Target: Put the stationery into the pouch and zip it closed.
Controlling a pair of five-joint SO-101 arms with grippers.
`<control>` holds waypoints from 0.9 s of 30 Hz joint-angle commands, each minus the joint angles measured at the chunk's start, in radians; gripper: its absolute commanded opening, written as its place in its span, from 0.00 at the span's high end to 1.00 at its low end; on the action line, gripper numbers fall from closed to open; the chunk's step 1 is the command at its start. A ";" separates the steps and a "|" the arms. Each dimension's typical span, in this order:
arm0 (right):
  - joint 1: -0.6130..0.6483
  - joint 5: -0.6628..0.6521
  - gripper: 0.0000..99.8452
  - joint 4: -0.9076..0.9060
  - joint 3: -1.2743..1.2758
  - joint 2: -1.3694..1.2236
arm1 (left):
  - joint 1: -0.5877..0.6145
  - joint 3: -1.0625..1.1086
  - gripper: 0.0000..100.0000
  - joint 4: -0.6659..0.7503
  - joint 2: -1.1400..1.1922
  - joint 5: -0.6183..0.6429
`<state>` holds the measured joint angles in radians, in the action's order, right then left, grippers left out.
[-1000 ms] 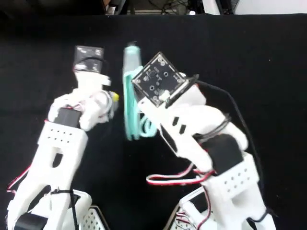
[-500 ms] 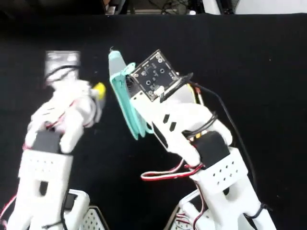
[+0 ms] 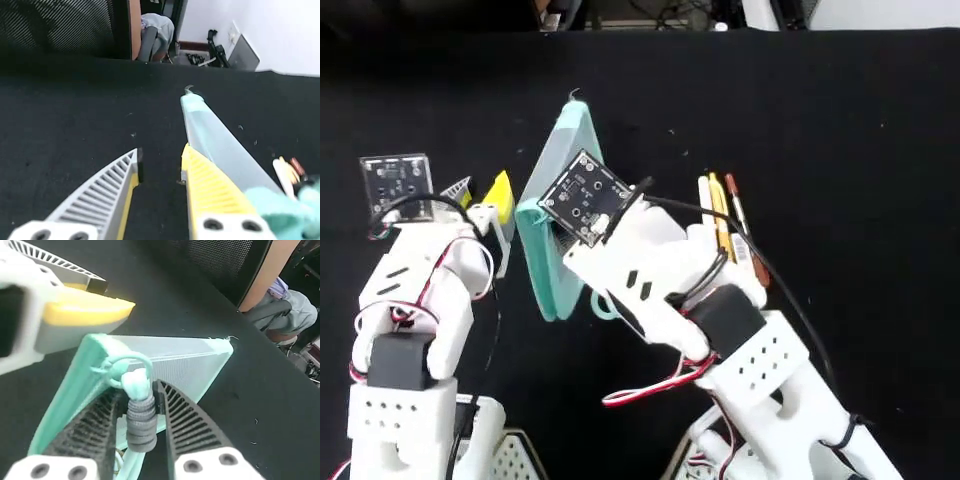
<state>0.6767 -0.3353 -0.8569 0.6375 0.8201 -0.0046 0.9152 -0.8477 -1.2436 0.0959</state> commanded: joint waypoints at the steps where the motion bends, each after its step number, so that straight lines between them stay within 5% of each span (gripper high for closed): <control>1: 0.020 -0.012 0.99 0.028 -0.015 0.002 | -0.054 -0.073 0.84 -0.072 -0.009 -0.086; 6: 0.021 -0.035 0.99 0.023 -0.022 0.002 | -0.054 -0.217 0.84 -0.218 -0.009 -0.130; 27: 0.025 -0.037 0.99 0.021 -0.021 0.002 | -0.061 -0.312 0.84 -0.288 -0.008 -0.321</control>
<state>0.6920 -0.3613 -0.8569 0.6375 0.8201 -0.0552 0.6406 -1.1285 -1.2467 -0.1849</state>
